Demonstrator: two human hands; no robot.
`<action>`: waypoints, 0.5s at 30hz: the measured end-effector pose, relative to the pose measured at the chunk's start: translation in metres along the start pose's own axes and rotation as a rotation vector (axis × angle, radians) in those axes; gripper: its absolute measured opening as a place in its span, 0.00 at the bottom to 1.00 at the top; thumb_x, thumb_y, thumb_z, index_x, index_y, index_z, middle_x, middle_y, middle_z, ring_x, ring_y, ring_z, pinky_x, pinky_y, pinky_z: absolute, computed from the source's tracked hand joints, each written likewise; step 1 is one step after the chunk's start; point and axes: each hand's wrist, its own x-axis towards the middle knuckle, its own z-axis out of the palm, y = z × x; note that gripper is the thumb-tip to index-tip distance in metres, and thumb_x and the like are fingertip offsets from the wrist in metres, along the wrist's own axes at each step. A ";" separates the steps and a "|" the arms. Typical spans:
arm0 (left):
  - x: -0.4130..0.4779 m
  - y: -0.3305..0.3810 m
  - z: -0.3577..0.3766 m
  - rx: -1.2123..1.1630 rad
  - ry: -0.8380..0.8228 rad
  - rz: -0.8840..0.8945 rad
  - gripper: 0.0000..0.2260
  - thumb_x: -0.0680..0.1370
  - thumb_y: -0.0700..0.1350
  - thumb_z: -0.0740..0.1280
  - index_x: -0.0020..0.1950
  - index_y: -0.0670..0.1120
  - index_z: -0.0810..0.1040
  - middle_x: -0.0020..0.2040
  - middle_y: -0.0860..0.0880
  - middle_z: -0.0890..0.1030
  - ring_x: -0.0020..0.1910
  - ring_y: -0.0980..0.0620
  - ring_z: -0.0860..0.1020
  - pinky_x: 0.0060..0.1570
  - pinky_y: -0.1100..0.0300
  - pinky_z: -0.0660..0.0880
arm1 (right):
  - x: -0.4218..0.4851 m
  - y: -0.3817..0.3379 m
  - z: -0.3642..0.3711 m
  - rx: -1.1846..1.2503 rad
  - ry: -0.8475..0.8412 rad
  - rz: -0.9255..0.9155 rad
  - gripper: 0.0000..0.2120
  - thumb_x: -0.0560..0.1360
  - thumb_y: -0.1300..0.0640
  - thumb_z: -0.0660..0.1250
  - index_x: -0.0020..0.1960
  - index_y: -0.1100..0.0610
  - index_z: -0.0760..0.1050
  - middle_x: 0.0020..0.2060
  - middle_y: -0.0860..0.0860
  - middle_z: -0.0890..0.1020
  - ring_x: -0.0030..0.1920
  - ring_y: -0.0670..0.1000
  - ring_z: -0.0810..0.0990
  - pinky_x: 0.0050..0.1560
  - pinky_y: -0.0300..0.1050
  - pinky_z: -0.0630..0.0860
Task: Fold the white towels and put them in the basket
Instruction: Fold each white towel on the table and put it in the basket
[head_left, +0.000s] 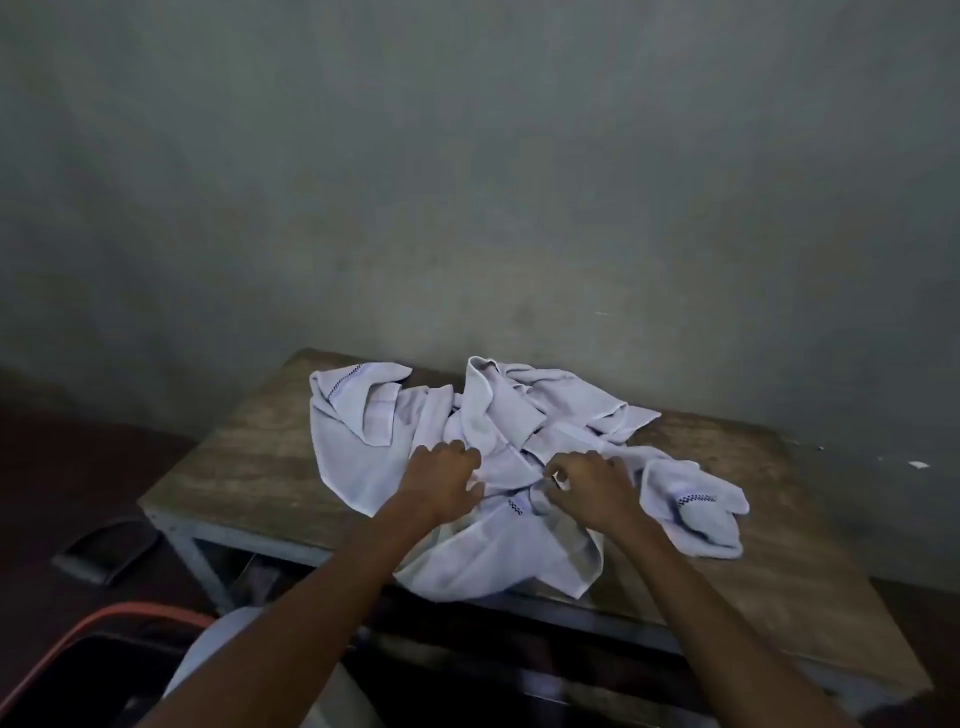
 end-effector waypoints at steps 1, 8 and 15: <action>0.004 -0.001 0.004 0.033 -0.010 0.016 0.17 0.77 0.54 0.59 0.63 0.48 0.71 0.61 0.47 0.74 0.61 0.46 0.72 0.59 0.51 0.66 | 0.005 -0.003 0.006 -0.042 -0.014 -0.012 0.12 0.72 0.47 0.63 0.53 0.46 0.77 0.52 0.47 0.81 0.57 0.52 0.76 0.52 0.48 0.65; 0.029 -0.028 0.041 0.152 0.045 0.068 0.11 0.78 0.49 0.59 0.56 0.49 0.77 0.55 0.49 0.79 0.56 0.46 0.74 0.59 0.52 0.63 | 0.045 -0.003 0.057 -0.294 0.020 -0.143 0.14 0.59 0.52 0.72 0.45 0.49 0.82 0.40 0.51 0.81 0.46 0.57 0.79 0.47 0.51 0.71; 0.036 -0.040 0.021 -0.016 0.202 0.103 0.09 0.79 0.48 0.58 0.51 0.48 0.76 0.47 0.48 0.82 0.49 0.46 0.78 0.57 0.53 0.64 | 0.061 -0.004 0.031 -0.125 0.147 -0.187 0.07 0.74 0.57 0.61 0.47 0.51 0.77 0.44 0.50 0.83 0.52 0.54 0.77 0.53 0.49 0.62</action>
